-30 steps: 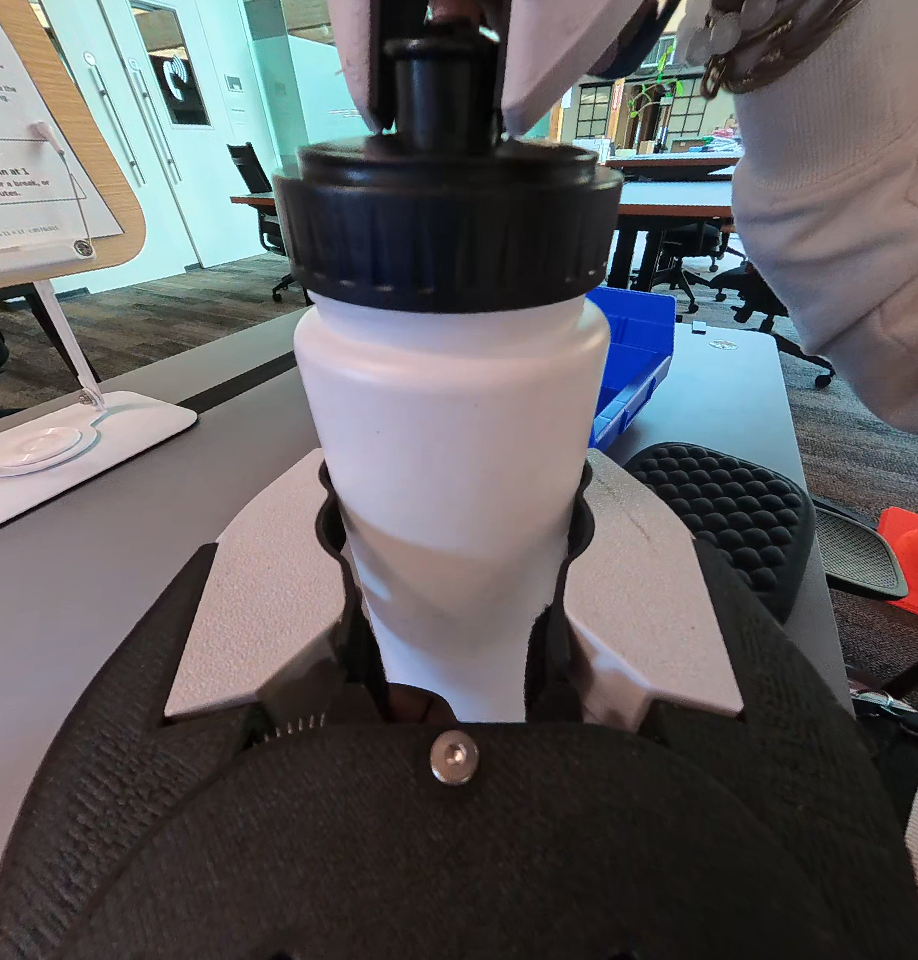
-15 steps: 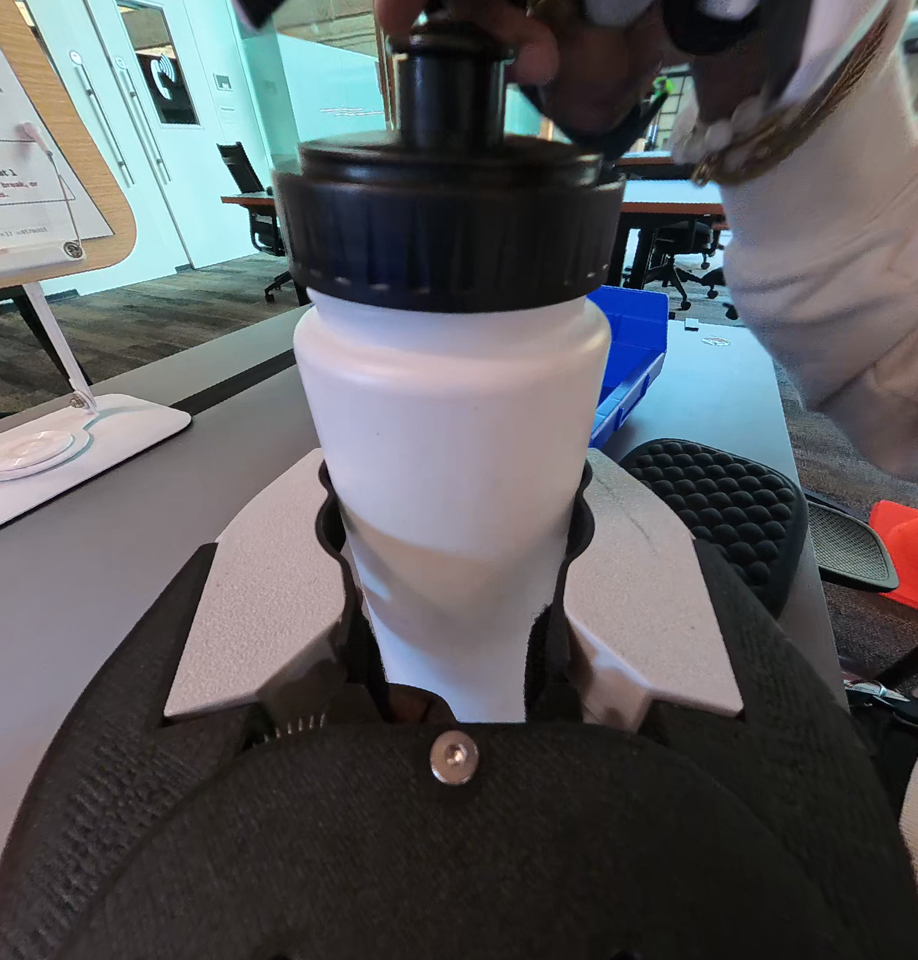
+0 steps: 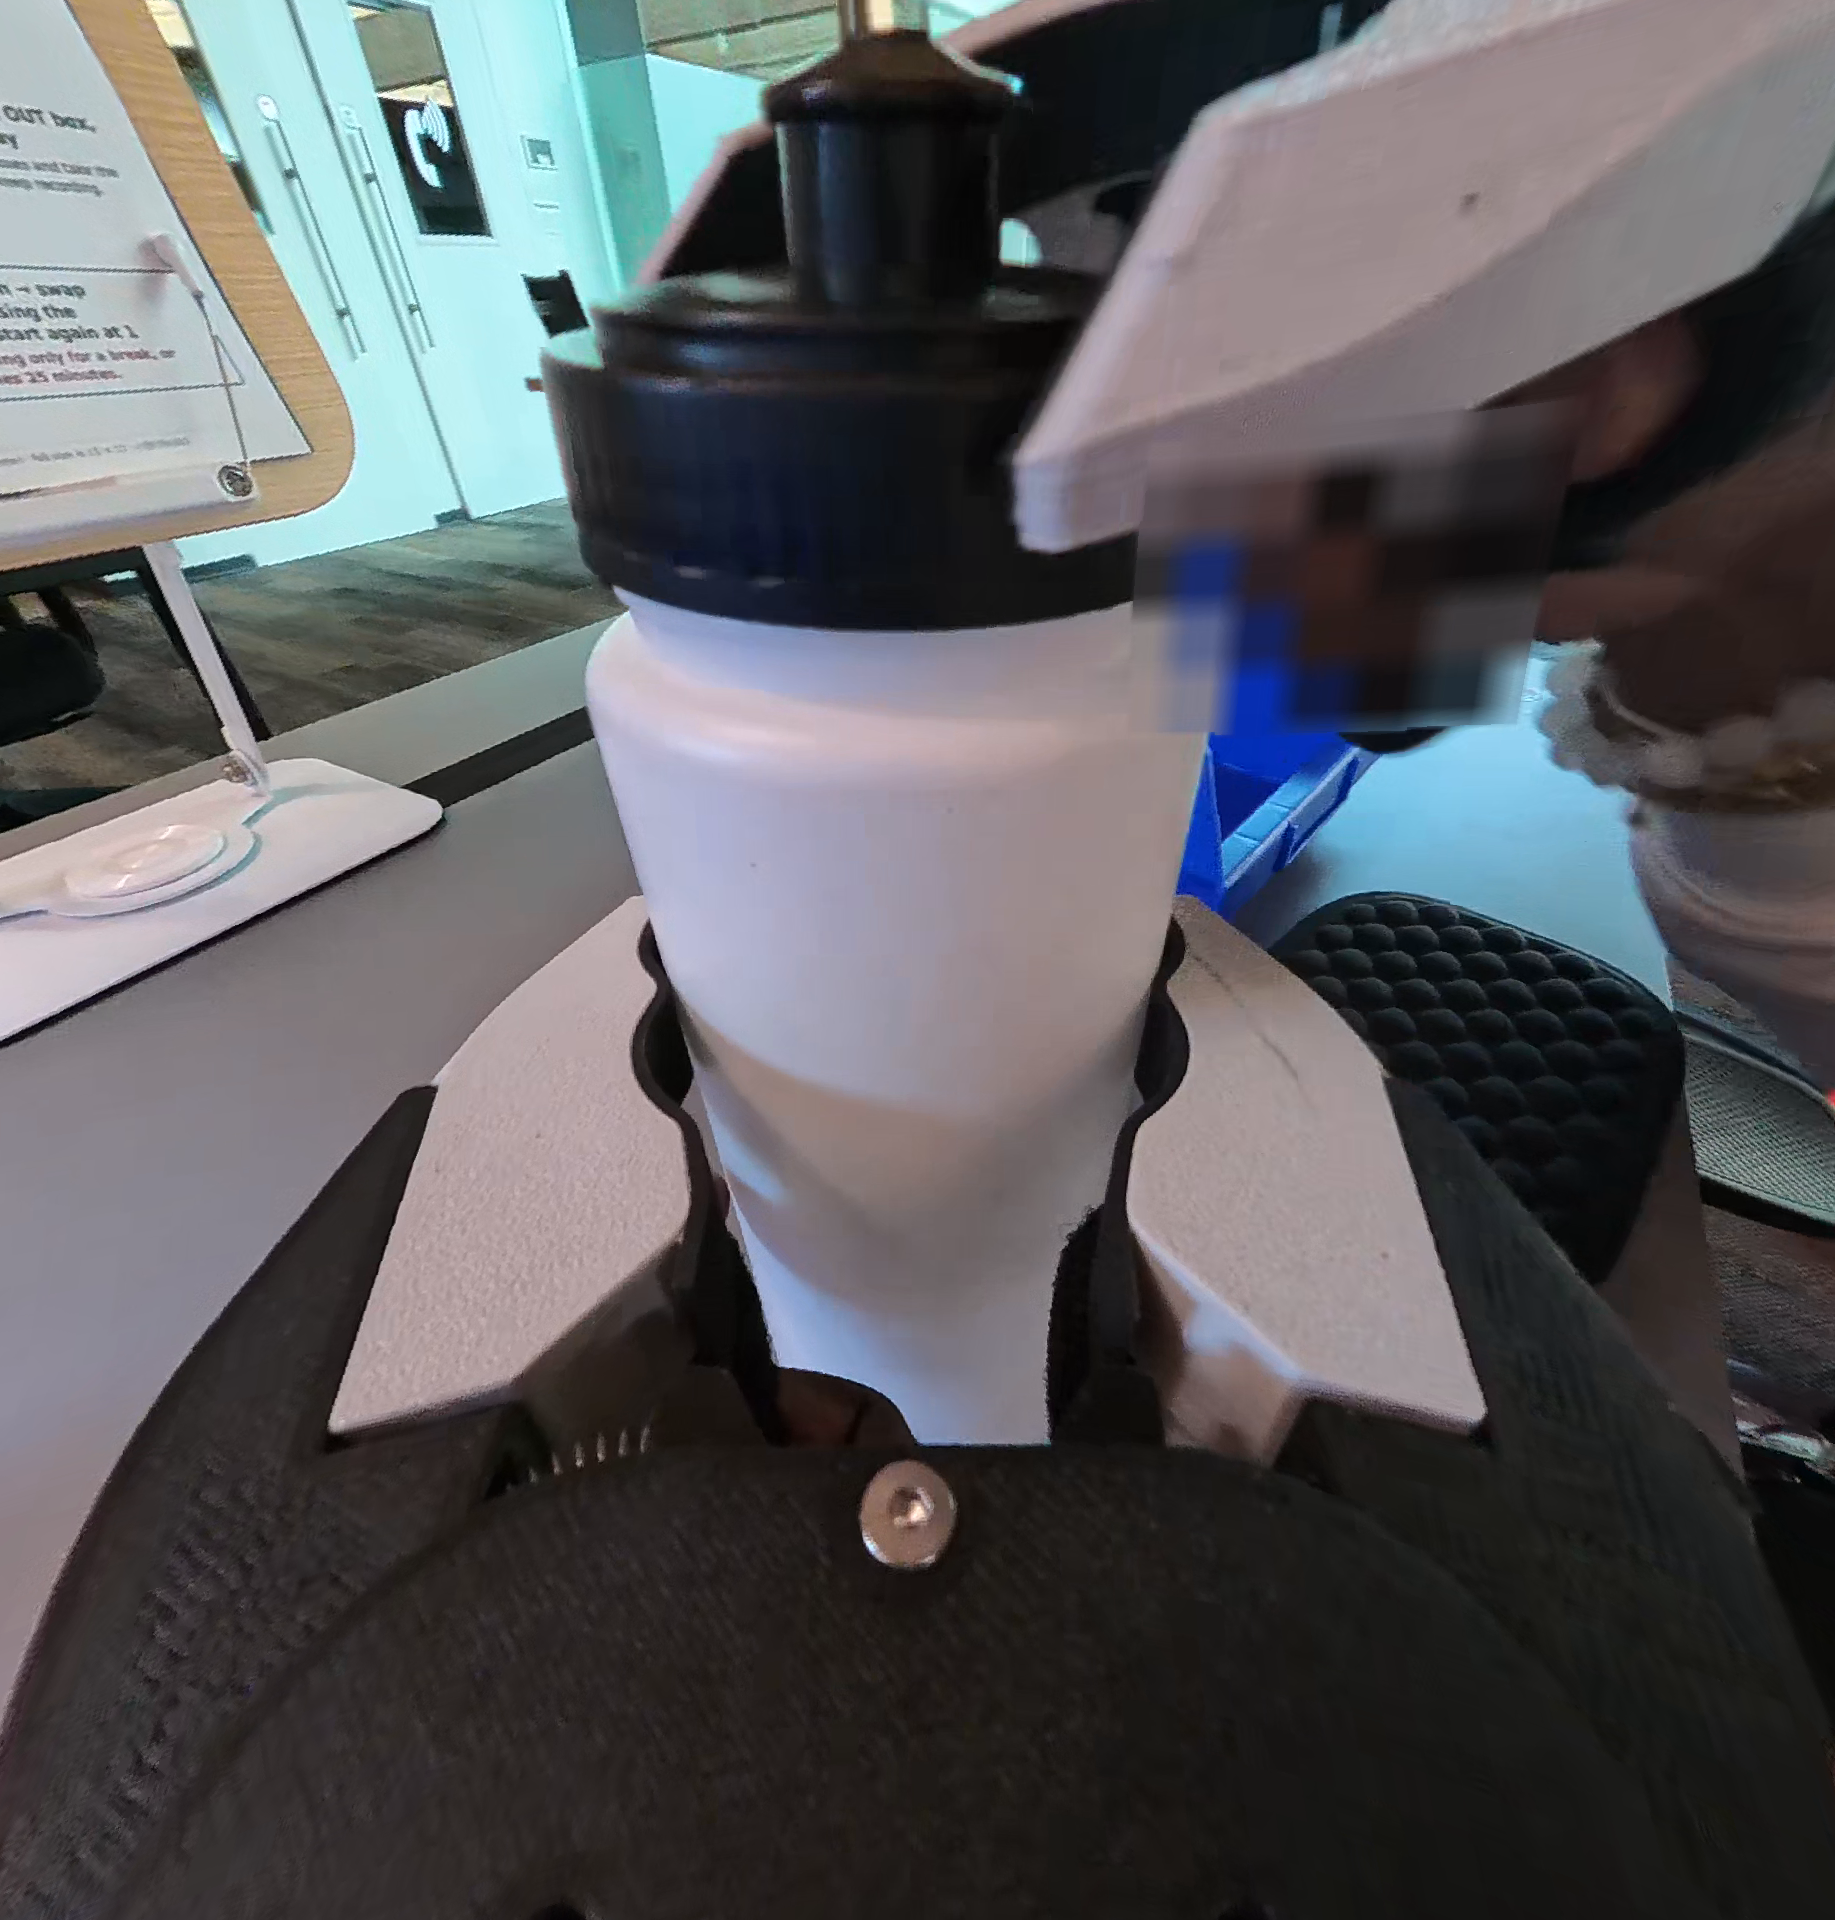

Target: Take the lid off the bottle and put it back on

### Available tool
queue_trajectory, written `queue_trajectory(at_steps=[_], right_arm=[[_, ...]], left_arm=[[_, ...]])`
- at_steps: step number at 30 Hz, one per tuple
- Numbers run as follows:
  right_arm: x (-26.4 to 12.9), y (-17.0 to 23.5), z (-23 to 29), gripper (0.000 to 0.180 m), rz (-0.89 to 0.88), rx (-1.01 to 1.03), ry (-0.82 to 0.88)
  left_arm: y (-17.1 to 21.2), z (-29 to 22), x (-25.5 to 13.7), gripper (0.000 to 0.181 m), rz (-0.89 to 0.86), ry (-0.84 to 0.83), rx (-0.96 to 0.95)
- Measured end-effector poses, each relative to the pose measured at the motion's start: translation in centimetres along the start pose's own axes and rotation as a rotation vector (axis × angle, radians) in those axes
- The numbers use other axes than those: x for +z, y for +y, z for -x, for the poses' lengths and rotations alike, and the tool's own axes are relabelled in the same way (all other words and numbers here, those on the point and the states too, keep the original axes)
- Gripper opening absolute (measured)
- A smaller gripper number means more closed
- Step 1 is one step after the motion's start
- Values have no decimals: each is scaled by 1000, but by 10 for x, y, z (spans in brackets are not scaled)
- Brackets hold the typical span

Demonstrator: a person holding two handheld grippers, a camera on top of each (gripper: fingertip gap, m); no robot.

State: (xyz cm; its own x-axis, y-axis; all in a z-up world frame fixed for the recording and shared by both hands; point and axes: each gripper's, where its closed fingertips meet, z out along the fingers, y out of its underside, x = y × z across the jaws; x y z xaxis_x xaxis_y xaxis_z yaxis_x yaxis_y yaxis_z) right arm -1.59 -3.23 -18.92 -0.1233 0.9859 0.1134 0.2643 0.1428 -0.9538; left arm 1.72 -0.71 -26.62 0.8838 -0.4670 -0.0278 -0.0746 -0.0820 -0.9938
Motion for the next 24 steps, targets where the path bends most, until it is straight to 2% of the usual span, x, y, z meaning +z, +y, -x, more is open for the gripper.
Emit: queue_trajectory(at_steps=[4, 8, 12, 16, 18, 21, 24], right_arm=[[-4, 0, -1, 73, -2, 30, 255], [-11, 2, 6, 85, -16, 66, 273], [-24, 13, 17, 84, 10, 106, 225], [-41, 12, 18, 61, -10, 134, 120], [-44, 1, 8, 68, -102, 110, 87], [-32, -6, 5, 91, -160, 77, -60], [-15, -3, 6, 87, -153, 50, -186]], left_arm=[[0, -3, 0, 86, 9, -11, 17], [1, 0, 1, 86, 17, -18, 3], [0, -2, 0, 86, 11, -15, 12], [0, -2, 0, 86, 3, -10, 8], [0, -2, 0, 86, 3, -2, 8], [0, -3, 0, 86, -4, 14, 11], [0, -6, -1, 86, -9, 34, 11]])
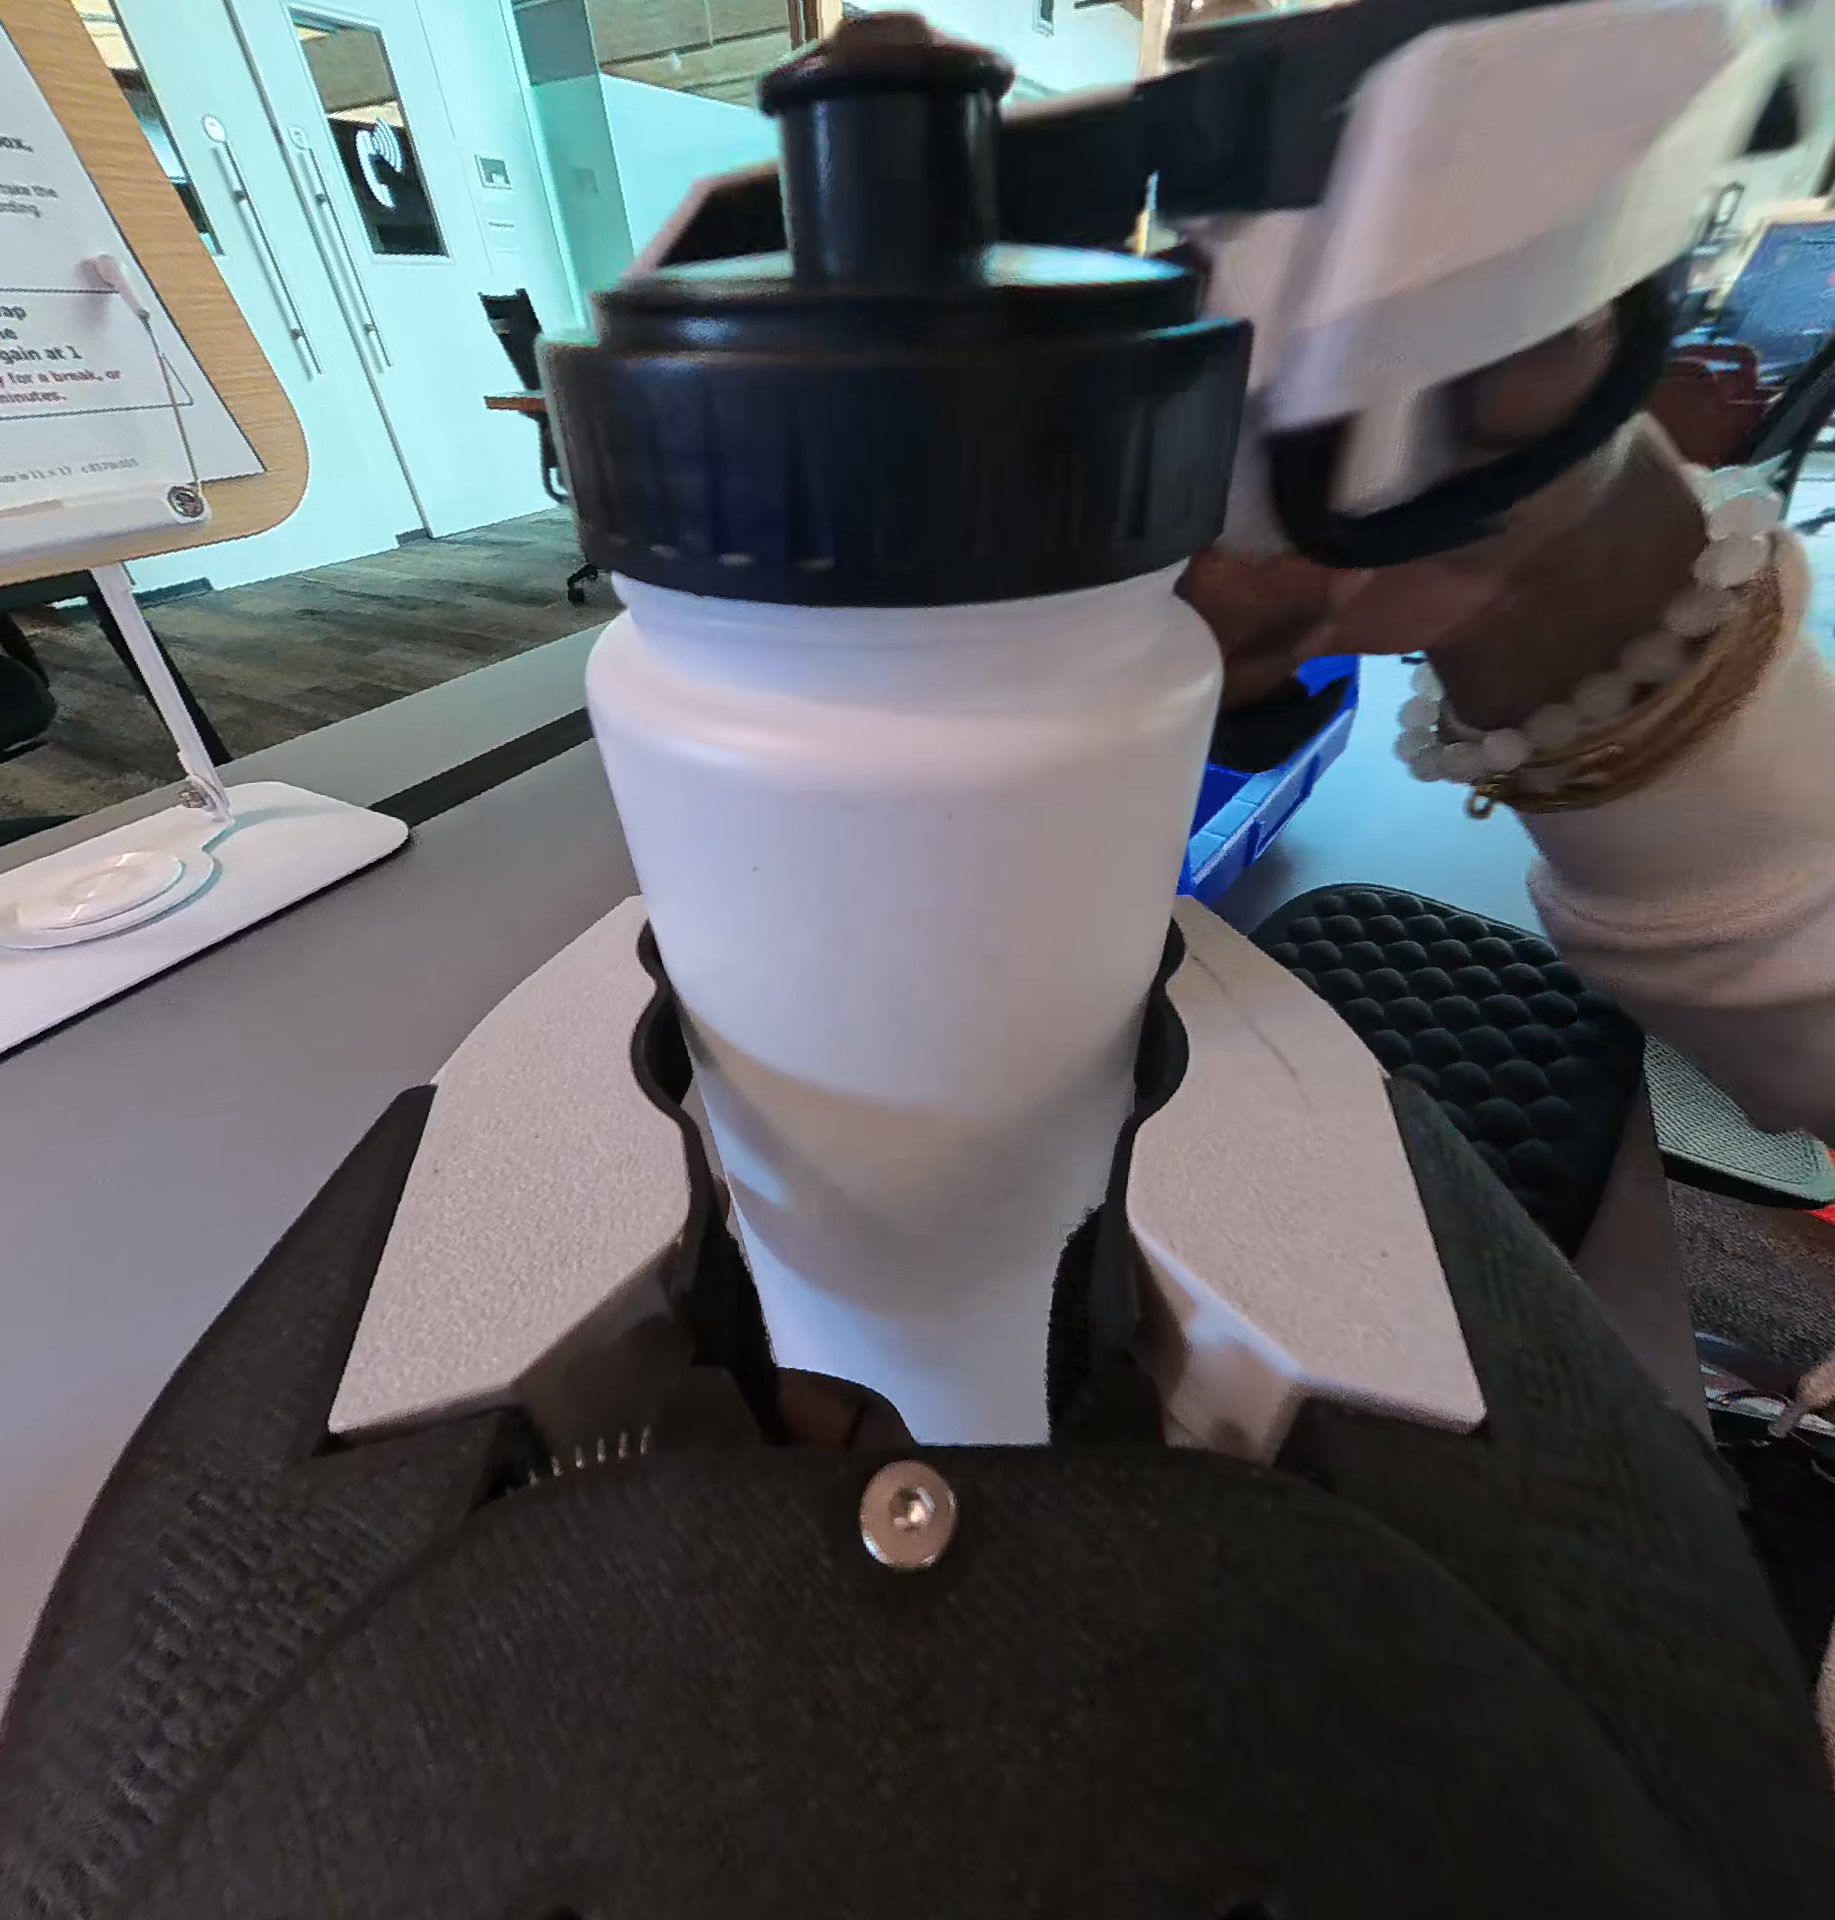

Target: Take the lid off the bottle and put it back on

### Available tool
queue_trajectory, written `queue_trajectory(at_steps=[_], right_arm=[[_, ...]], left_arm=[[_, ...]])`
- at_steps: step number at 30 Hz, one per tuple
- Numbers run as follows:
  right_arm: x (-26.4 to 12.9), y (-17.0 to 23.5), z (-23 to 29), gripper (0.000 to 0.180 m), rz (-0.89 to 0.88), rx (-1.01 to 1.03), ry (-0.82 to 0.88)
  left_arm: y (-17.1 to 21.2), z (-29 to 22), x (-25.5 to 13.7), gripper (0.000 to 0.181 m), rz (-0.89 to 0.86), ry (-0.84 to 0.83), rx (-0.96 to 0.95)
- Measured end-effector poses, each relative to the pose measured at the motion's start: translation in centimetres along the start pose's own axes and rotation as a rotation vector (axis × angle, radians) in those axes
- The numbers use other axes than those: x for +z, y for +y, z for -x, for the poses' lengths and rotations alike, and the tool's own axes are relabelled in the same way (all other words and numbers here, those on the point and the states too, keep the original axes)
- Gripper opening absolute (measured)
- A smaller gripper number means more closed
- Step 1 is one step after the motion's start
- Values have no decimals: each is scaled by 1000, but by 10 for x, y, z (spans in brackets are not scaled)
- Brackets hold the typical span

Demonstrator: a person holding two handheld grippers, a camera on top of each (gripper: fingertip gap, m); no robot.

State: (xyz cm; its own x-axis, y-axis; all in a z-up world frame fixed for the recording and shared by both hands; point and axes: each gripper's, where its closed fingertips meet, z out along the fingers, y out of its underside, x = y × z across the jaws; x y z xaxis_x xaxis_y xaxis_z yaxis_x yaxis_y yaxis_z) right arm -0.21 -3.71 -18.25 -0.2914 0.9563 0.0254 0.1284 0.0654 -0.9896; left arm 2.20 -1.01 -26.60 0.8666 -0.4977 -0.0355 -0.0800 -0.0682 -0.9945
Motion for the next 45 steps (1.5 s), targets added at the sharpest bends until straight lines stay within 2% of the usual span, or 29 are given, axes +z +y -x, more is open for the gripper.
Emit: queue_trajectory(at_steps=[1, 4, 7, 12, 16, 18, 20, 22, 25, 26, 30, 32, 34, 38, 40, 41, 43, 45], right_arm=[[4, 4, -1, 74, 13, -16, -24], [7, 4, -2, 72, -40, -17, 9], [4, 3, -5, 72, -102, -11, 194], [-3, 7, -4, 70, -111, 17, 466], [-11, 14, 2, 65, -57, -46, 601], [-18, 15, 9, 58, -52, -56, 581], [-24, 14, 16, 41, -45, -54, 501], [-31, 6, 14, 41, -81, -41, 455], [-39, -13, 2, 49, -187, -43, 408], [-36, -17, 0, 58, -212, -33, 365], [-11, -8, -4, 87, -182, 81, 140], [-2, -3, -3, 90, -169, 118, 75], [-1, 0, 2, 84, -170, 109, 57], [-15, 5, 3, 71, -171, 56, 142], [-26, 6, 9, 57, -187, 69, 140], [-30, 6, 17, 42, -200, 69, 99], [-34, 5, 39, 44, -214, 80, -37], [-36, 4, 31, 46, -220, 61, 10]], left_arm=[[0, 1, 0, 86, -1, -3, -3], [0, 3, 0, 86, 3, -23, -8], [0, 2, 1, 86, 12, -39, -1], [0, 0, 2, 86, 19, -54, 8], [0, 3, 1, 86, 20, -66, 3], [0, 6, 0, 86, 16, -67, -7], [1, 8, 0, 86, 18, -69, -13], [1, 8, 0, 86, 17, -69, -15], [1, 8, 0, 86, 13, -66, -12], [1, 7, 0, 86, 10, -62, -11], [0, 6, 0, 86, 6, -44, -11], [0, 6, 0, 86, 3, -44, -11], [1, 7, 0, 86, 8, -50, -14], [1, 8, 0, 86, 10, -60, -13], [1, 10, 0, 86, 8, -69, -14], [1, 11, -1, 86, 7, -71, -15], [1, 11, 0, 86, 7, -70, -16], [1, 11, -1, 86, 4, -69, -15]])
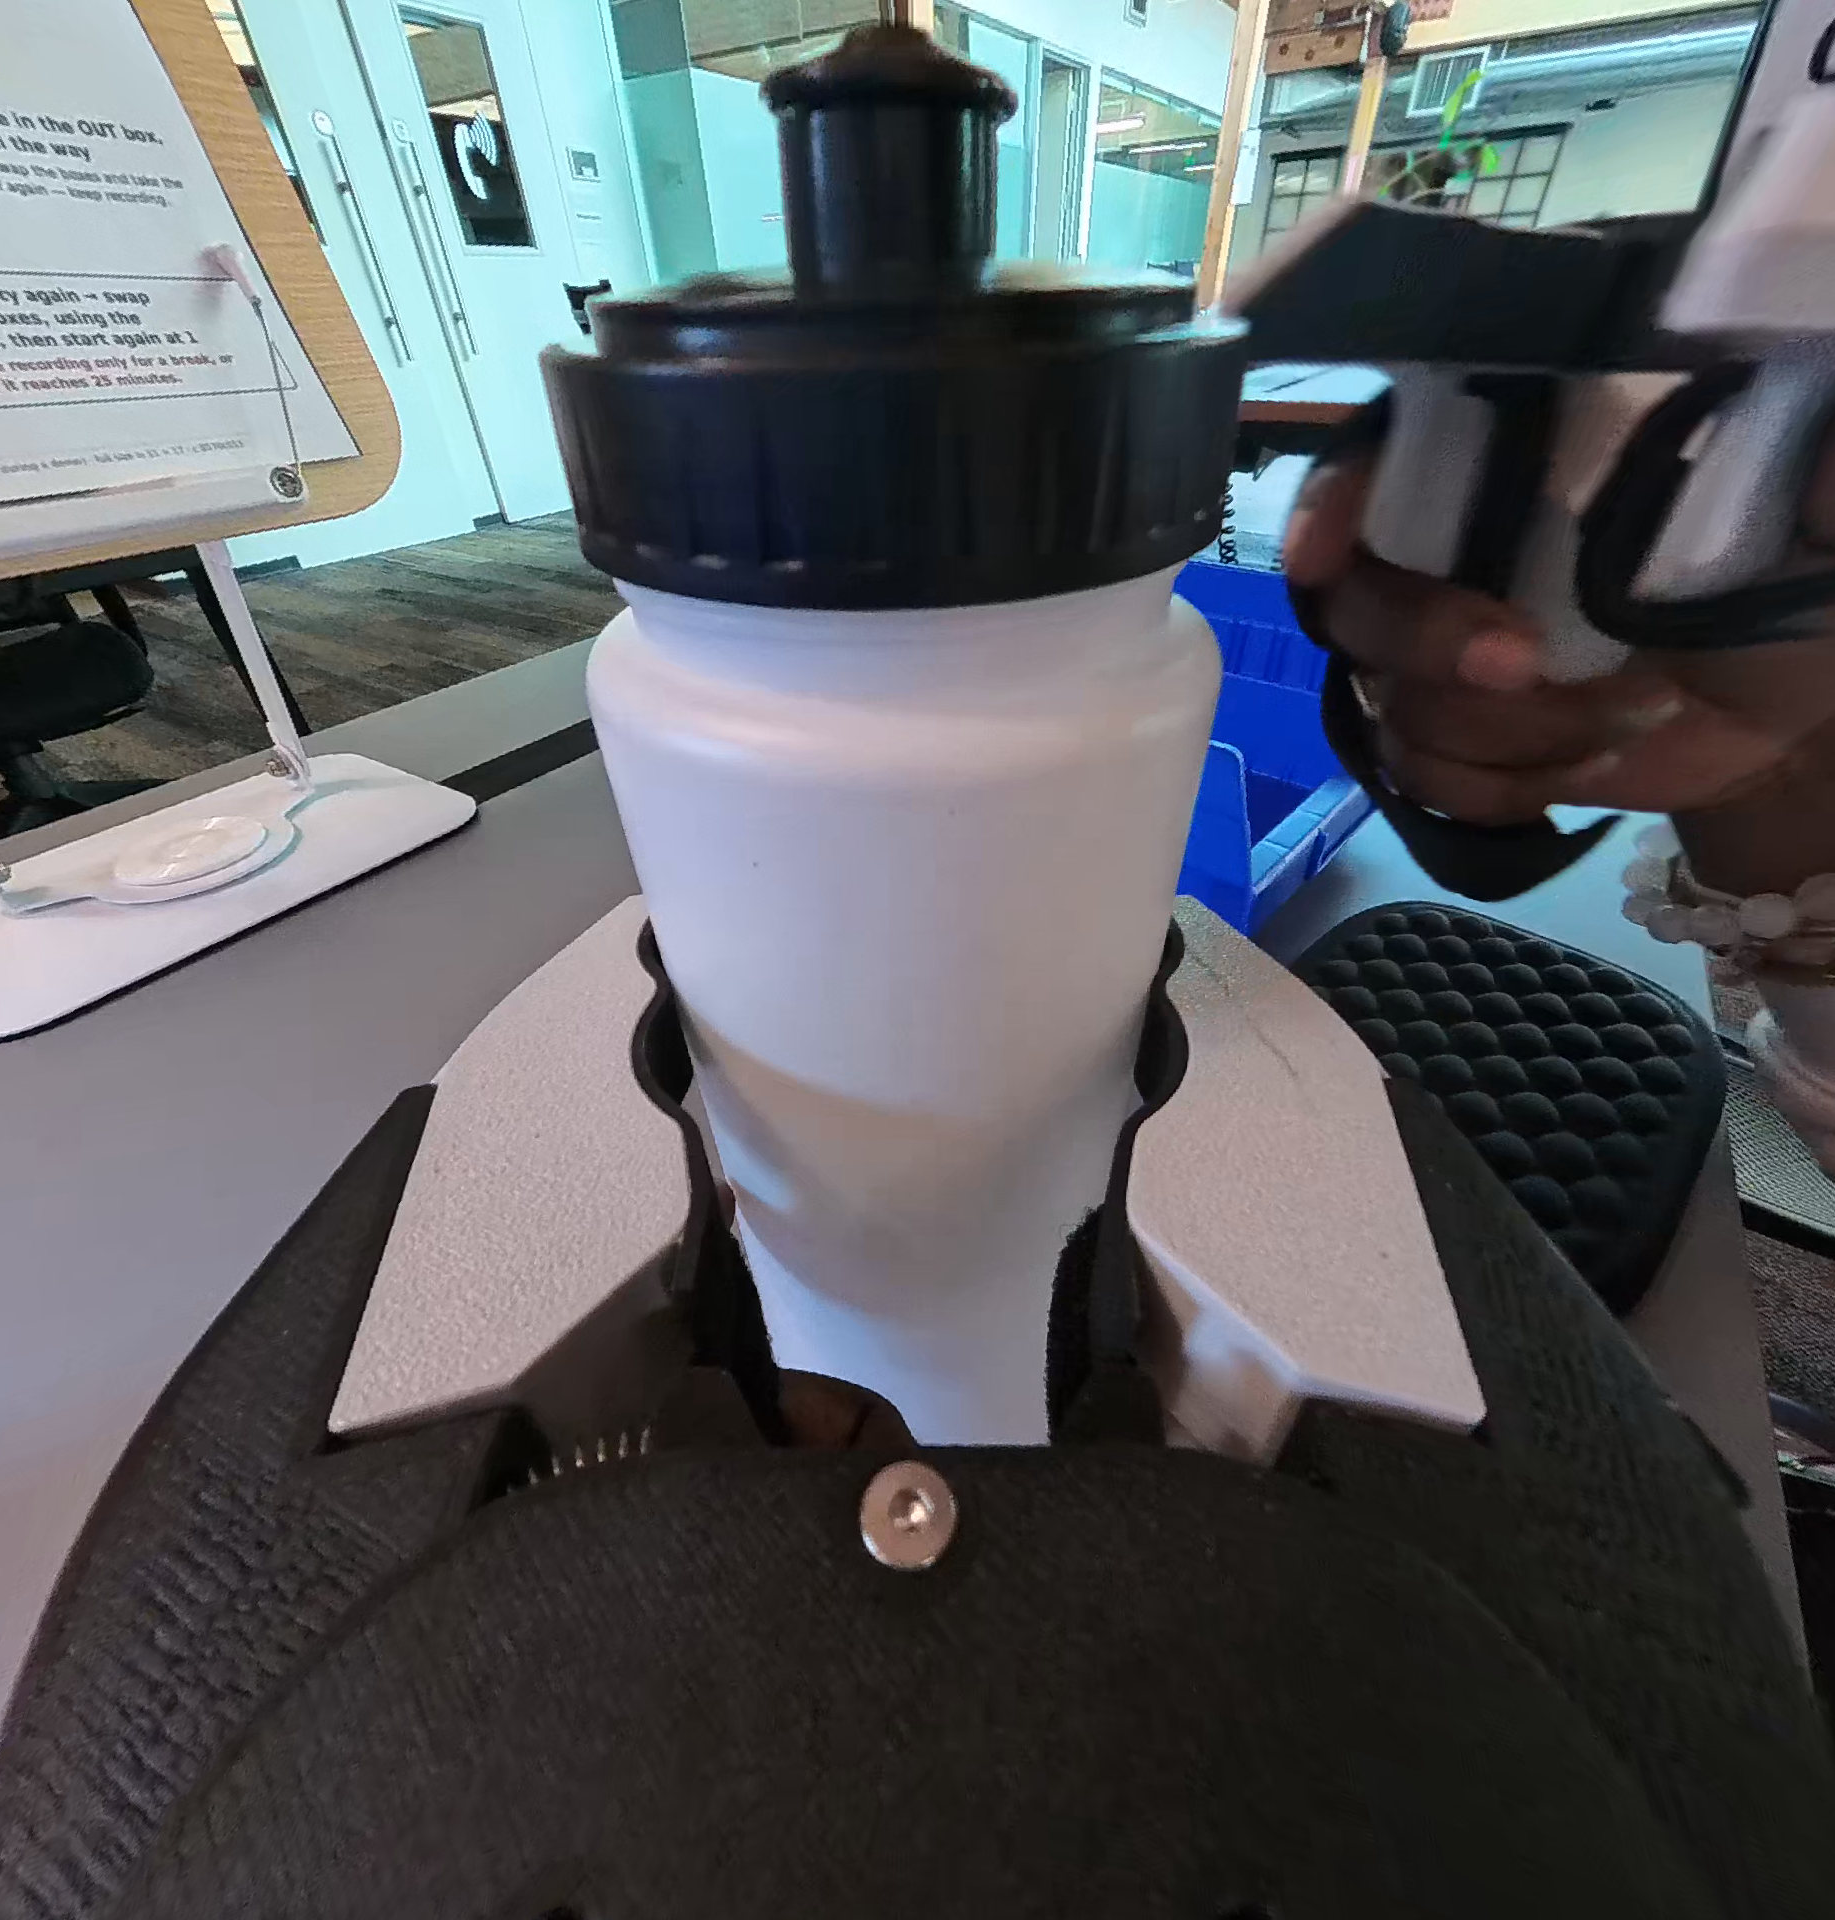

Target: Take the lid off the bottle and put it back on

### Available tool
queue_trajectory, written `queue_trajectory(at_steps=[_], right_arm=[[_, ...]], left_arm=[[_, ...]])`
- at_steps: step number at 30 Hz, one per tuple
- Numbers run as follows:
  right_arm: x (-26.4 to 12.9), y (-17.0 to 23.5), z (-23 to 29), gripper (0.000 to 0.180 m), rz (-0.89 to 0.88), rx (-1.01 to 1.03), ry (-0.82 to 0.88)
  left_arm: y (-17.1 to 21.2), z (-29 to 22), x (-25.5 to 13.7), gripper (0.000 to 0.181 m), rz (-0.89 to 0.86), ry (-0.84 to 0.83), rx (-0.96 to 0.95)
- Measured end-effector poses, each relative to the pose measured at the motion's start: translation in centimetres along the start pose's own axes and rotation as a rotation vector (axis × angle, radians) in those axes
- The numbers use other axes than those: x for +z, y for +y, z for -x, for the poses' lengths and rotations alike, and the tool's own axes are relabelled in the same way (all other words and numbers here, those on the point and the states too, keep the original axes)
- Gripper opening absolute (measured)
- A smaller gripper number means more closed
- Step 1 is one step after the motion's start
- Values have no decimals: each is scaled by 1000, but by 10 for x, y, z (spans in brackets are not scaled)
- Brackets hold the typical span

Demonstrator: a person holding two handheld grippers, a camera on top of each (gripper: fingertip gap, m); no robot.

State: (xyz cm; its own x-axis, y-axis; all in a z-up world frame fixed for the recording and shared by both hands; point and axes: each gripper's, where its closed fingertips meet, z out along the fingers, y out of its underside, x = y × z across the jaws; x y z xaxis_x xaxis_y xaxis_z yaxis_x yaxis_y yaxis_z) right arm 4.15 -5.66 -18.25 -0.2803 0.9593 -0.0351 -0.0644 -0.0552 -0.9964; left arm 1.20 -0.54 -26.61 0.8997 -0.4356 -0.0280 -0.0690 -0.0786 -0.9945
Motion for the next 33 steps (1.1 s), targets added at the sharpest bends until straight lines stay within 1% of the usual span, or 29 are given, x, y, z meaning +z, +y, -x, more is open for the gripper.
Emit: queue_trajectory(at_steps=[2, 3, 6, 7, 9, 11, 12, 13, 16, 18, 20, 21, 23, 24, 26, 30, 32, 33], right_arm=[[0, -5, -19, 47, -36, -21, 85], [2, -8, -25, 57, -52, -10, 93], [18, -5, -32, 85, -27, 7, 46], [25, -1, -32, 92, -3, -7, 19], [35, 3, -34, 99, 34, -35, -24], [42, 6, -30, 98, 62, -38, -76], [43, 5, -26, 92, 68, -40, -97], [42, 5, -25, 95, 70, -46, -84], [33, 9, -23, 91, 95, -105, -16], [25, 9, -21, 87, 101, -109, 16], [17, 9, -19, 81, 103, -105, 26], [14, 8, -19, 76, 107, -106, 25], [7, 8, -20, 61, 127, -122, 14], [6, 6, -23, 60, 129, -127, 12], [9, -3, -32, 70, 107, -132, 21], [30, -16, -35, 69, 115, -75, -94], [43, -10, -39, 69, 185, -53, -115], [48, -3, -38, 66, 233, -57, -127]], left_arm=[[0, -1, 0, 86, -2, 4, 3], [0, -1, -1, 86, -5, 8, 3], [0, -2, -1, 86, -6, 27, 3], [0, -3, -1, 86, -8, 38, 3], [0, -4, -1, 86, -9, 48, 3], [0, -4, -1, 86, -6, 40, -1], [0, -3, 0, 86, -3, 34, -2], [0, -3, 0, 86, -1, 30, -2], [0, -3, -1, 86, 1, 24, 1], [0, -3, -1, 86, 0, 23, 2], [0, -3, -1, 86, 1, 22, 3], [0, -3, -1, 86, 1, 22, 2], [0, -3, -1, 86, -2, 23, 1], [0, -3, -1, 86, -5, 26, -1], [0, -3, -1, 86, -6, 31, 0], [0, -4, -1, 86, -8, 42, 2], [0, -5, -2, 86, -8, 49, 2], [0, -5, -2, 86, -7, 51, 2]])
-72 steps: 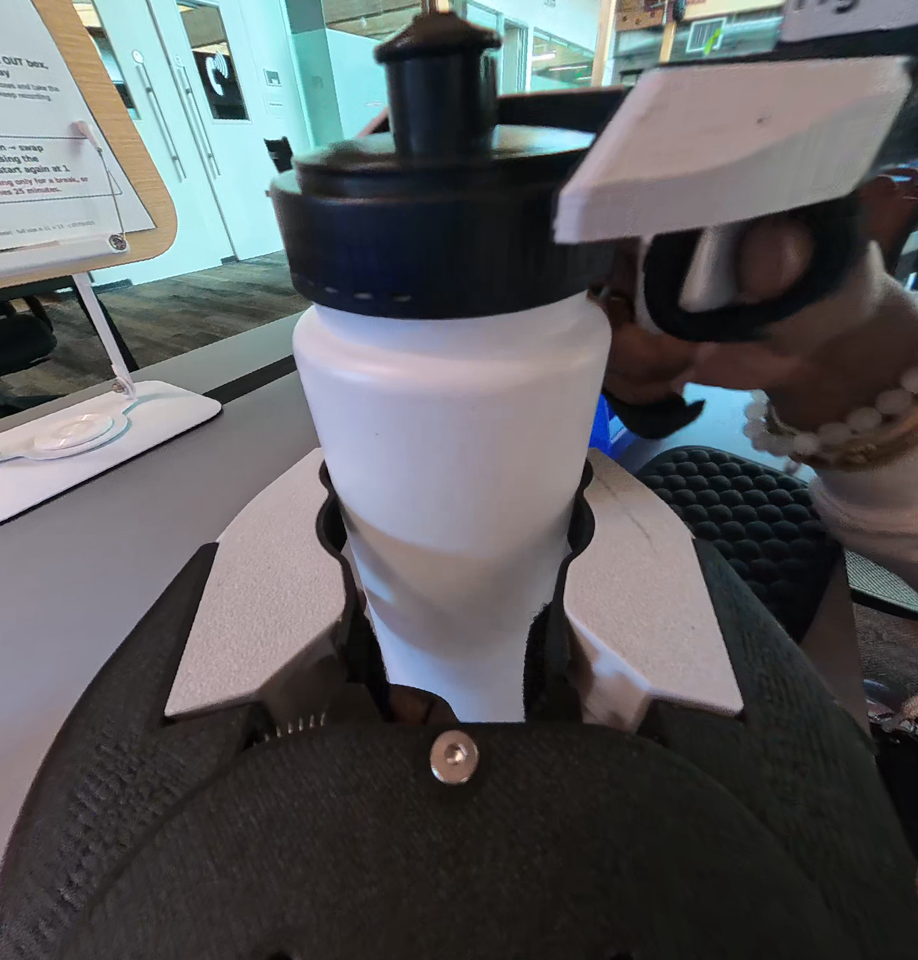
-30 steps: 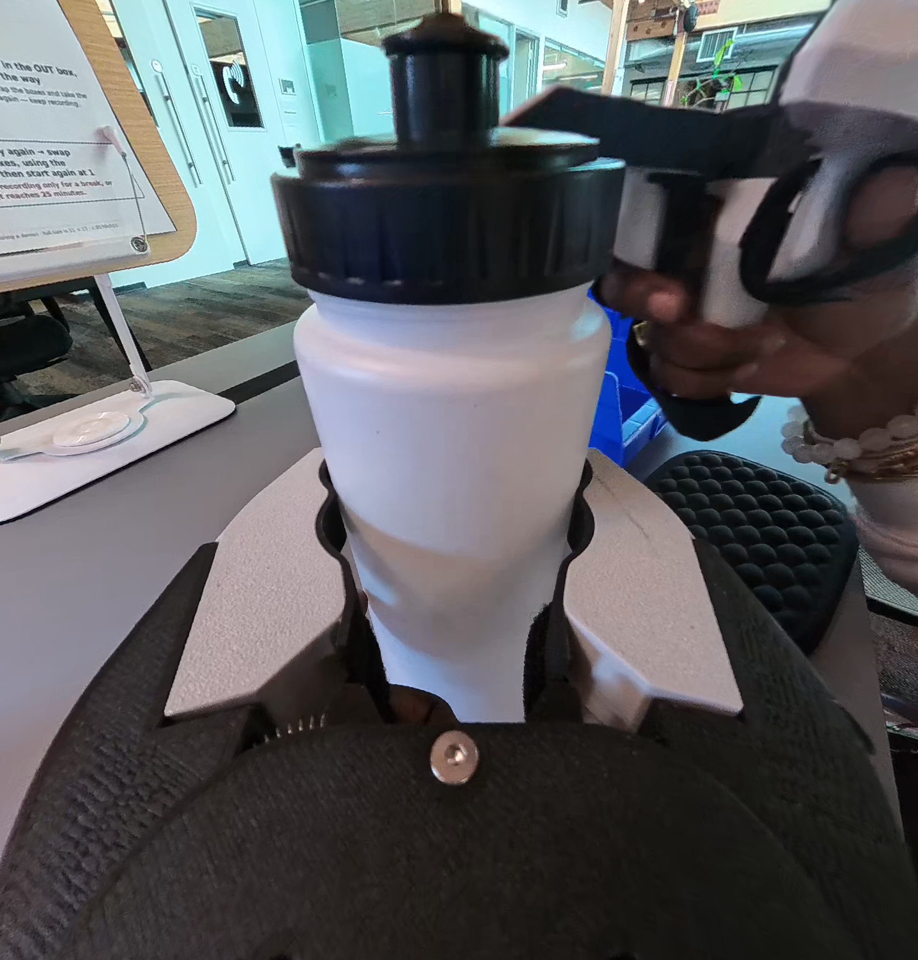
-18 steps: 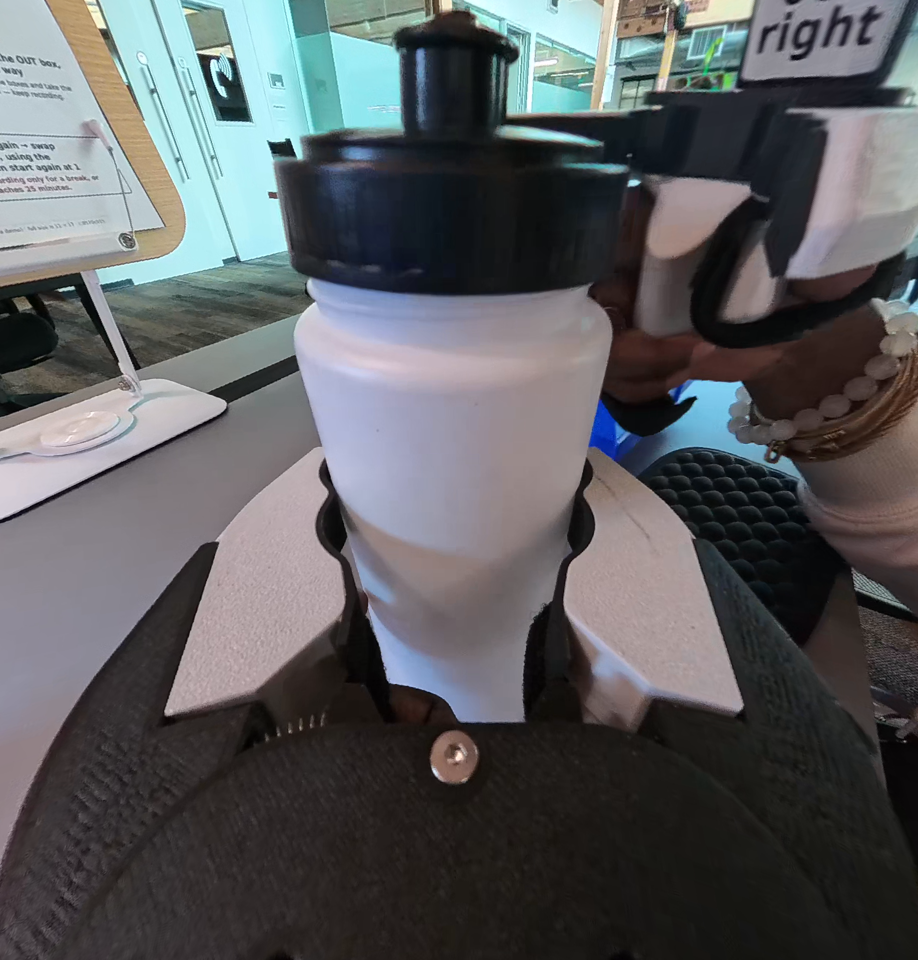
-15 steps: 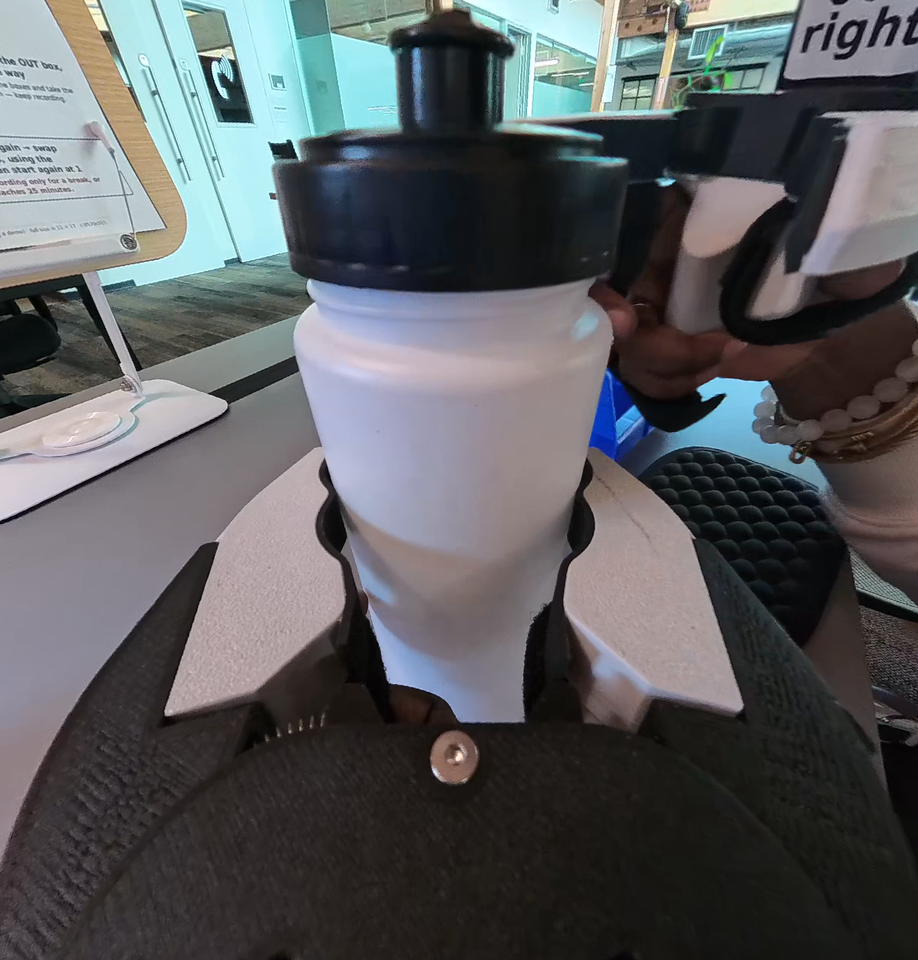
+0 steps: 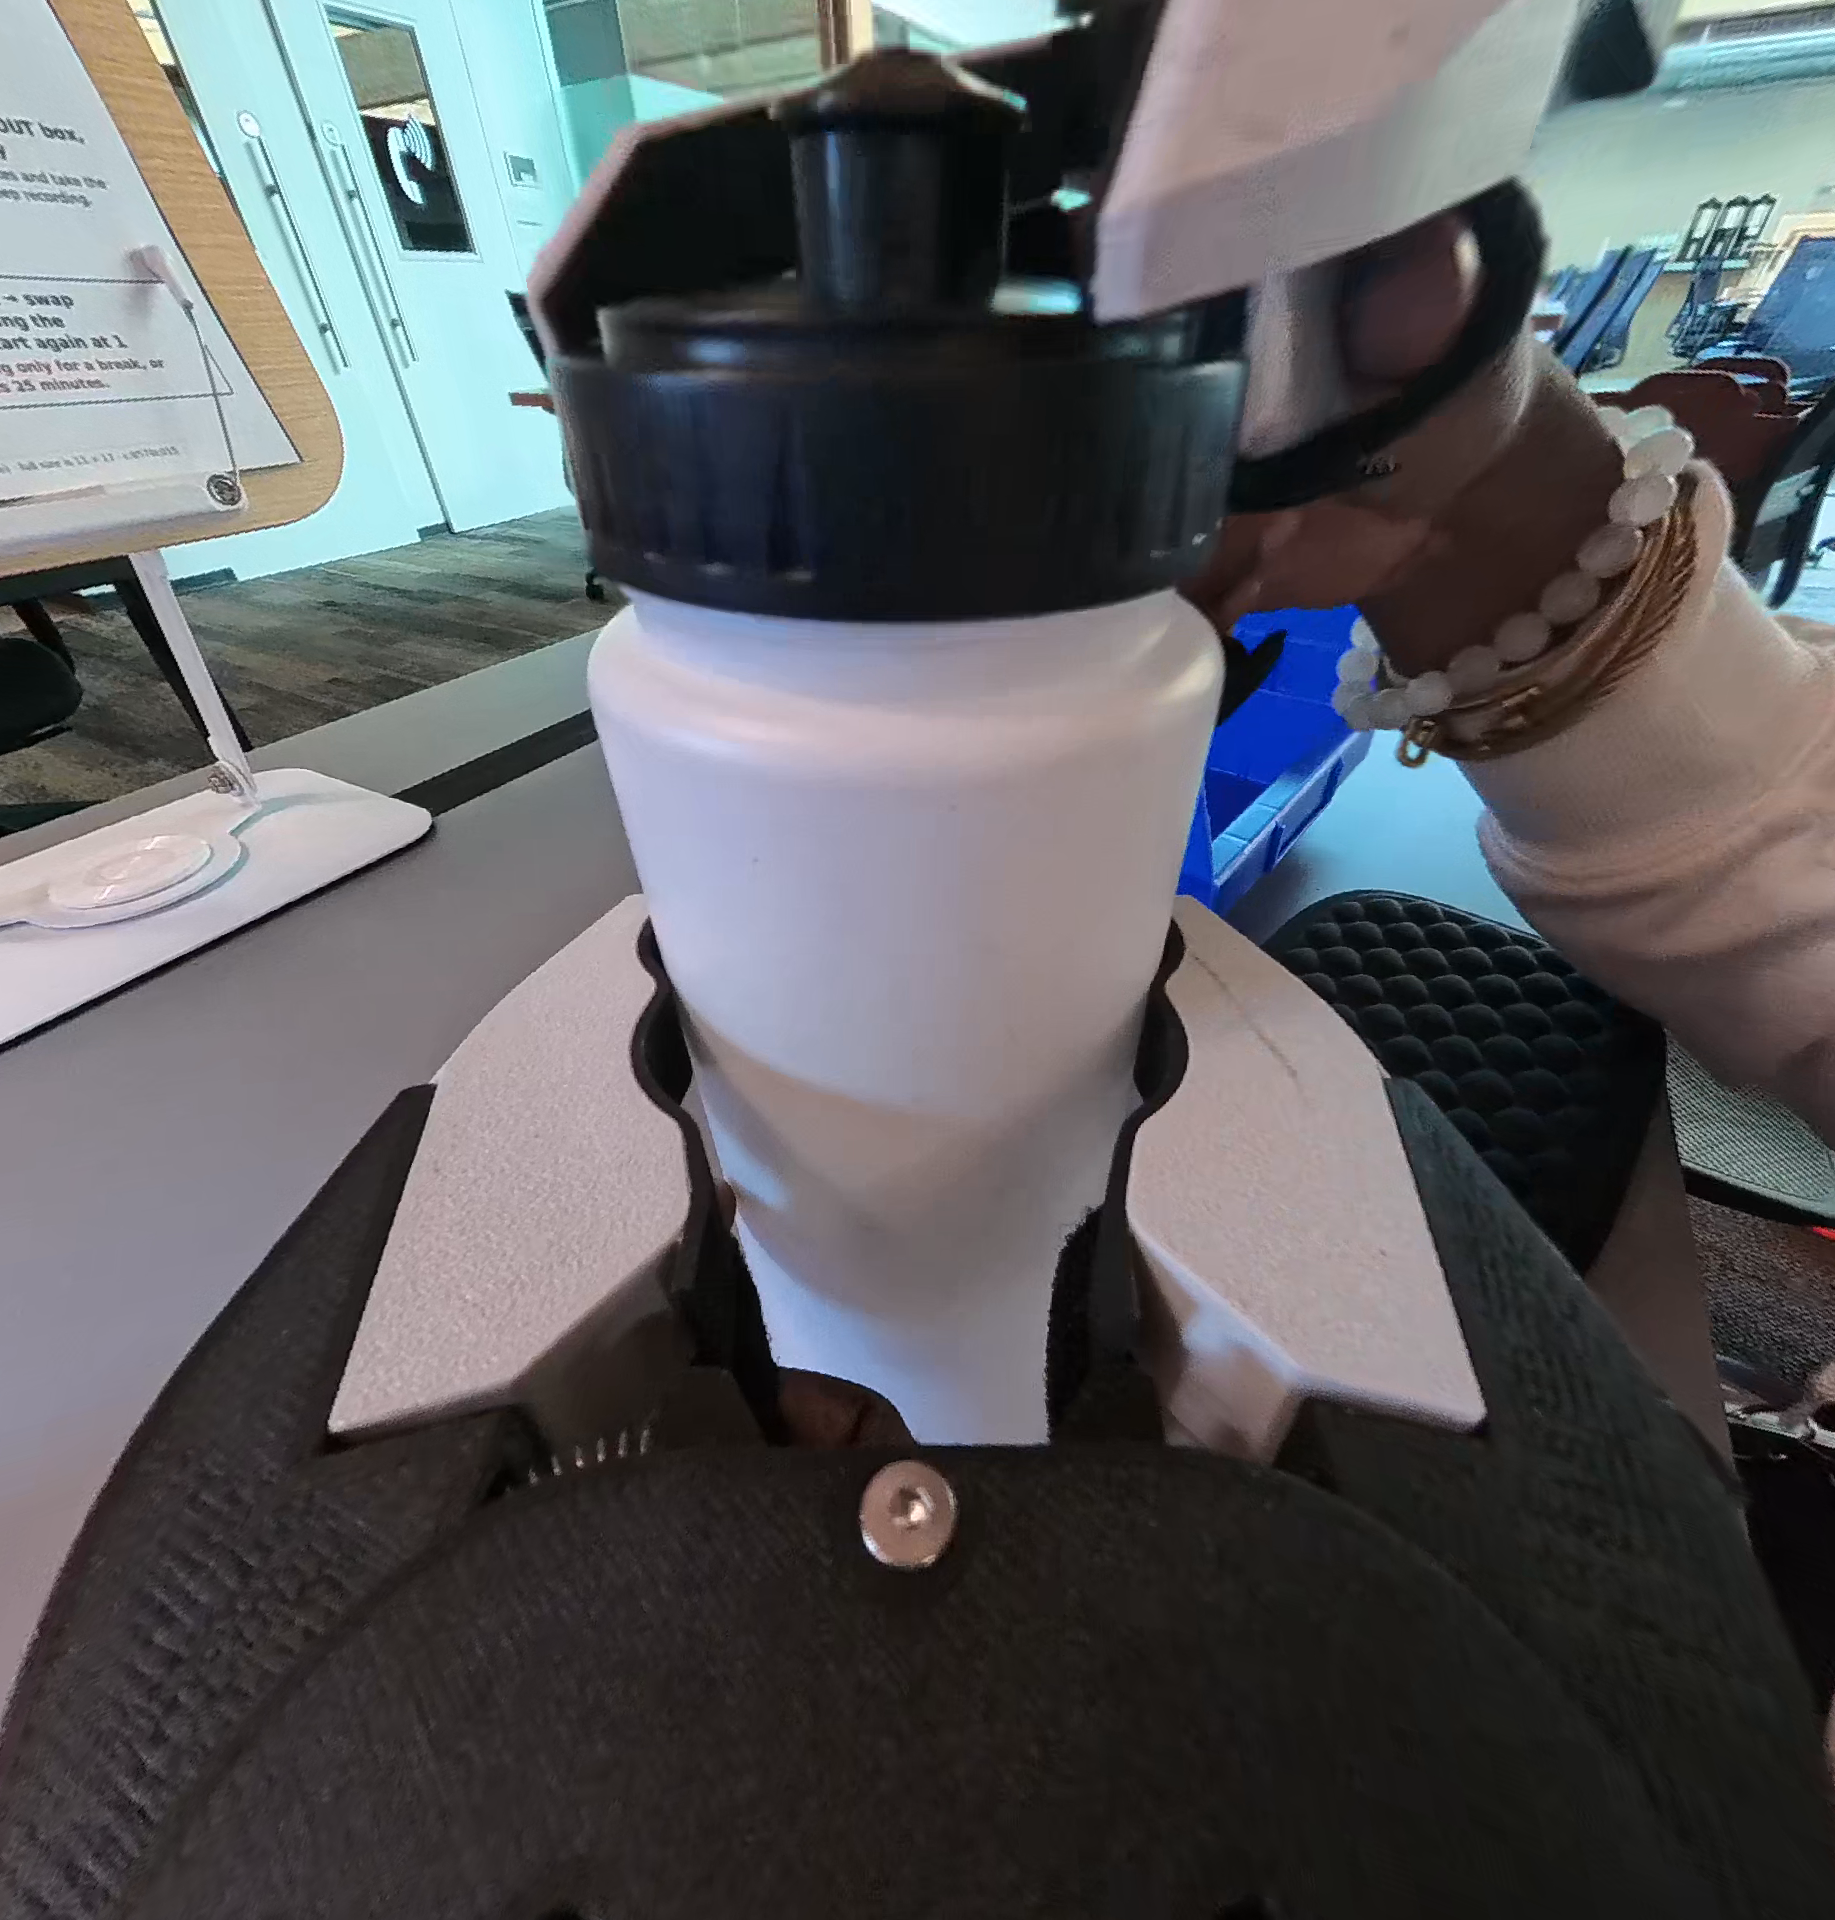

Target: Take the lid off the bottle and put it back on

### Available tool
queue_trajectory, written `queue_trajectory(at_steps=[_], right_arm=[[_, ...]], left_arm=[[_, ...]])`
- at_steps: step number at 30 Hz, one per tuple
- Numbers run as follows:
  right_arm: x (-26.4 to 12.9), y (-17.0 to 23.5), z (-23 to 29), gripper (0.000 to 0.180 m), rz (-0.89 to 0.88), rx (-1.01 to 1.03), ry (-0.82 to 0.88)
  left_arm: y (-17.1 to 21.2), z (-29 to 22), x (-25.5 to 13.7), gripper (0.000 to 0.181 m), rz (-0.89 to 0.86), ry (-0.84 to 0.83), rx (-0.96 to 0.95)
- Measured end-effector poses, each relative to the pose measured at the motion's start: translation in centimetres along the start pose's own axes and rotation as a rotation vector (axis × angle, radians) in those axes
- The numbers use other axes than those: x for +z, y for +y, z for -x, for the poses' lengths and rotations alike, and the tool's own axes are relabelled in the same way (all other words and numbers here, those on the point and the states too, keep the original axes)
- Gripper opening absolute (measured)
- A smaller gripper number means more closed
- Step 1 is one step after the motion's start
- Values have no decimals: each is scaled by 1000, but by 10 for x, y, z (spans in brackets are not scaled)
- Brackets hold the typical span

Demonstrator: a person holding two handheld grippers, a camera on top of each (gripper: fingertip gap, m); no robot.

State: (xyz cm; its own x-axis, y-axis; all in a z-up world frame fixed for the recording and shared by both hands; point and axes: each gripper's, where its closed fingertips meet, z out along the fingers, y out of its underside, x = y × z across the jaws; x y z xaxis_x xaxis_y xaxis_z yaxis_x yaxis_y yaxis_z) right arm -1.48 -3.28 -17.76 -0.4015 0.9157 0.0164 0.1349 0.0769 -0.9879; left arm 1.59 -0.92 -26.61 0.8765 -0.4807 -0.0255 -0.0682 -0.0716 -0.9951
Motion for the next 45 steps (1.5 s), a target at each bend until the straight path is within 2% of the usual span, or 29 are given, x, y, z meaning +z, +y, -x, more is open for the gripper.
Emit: queue_trajectory(at_steps=[2, 9, 17, 20, 22, 25, 27, 29, 32, 34, 37, 40, 43, 45], right_arm=[[6, 3, 5, 56, 19, 48, -46], [4, 5, 4, 58, -6, 25, 67], [-1, 4, -1, 57, -70, 56, 500], [-3, 4, 1, 57, -78, 68, 551], [-3, 3, 2, 57, -52, 63, 487], [0, 7, 19, 102, 25, 39, 184], [-3, 12, 24, 108, 48, -45, 27], [-7, 10, 16, 102, 15, -93, -45], [-5, 8, 12, 92, -27, -21, -156], [-2, 18, 13, 75, 6, -30, -170], [-1, 19, 12, 74, -42, -10, -55], [-2, 19, 6, 74, -69, 42, 196], [-5, 20, 5, 74, -41, 54, 491], [-5, 24, 8, 77, 32, -2, 539]], left_arm=[[0, 0, -1, 86, 1, 1, 1], [0, 0, 0, 86, 10, -6, 2], [1, -2, 0, 86, 20, -27, 17], [0, -4, 0, 86, 12, -23, 24], [0, -4, 0, 86, 8, -11, 18], [0, -5, 1, 86, 9, 10, 2], [0, -5, 1, 86, 5, 17, 1], [0, -6, 1, 86, 2, 26, 0], [0, -7, 1, 86, -1, 31, -1], [0, -6, 1, 86, -2, 27, -3], [0, -6, 1, 86, -3, 17, -1], [0, -5, 2, 86, 0, 4, -5], [0, -8, 1, 86, -1, 7, 8], [0, -8, 0, 86, -7, 5, 11]])
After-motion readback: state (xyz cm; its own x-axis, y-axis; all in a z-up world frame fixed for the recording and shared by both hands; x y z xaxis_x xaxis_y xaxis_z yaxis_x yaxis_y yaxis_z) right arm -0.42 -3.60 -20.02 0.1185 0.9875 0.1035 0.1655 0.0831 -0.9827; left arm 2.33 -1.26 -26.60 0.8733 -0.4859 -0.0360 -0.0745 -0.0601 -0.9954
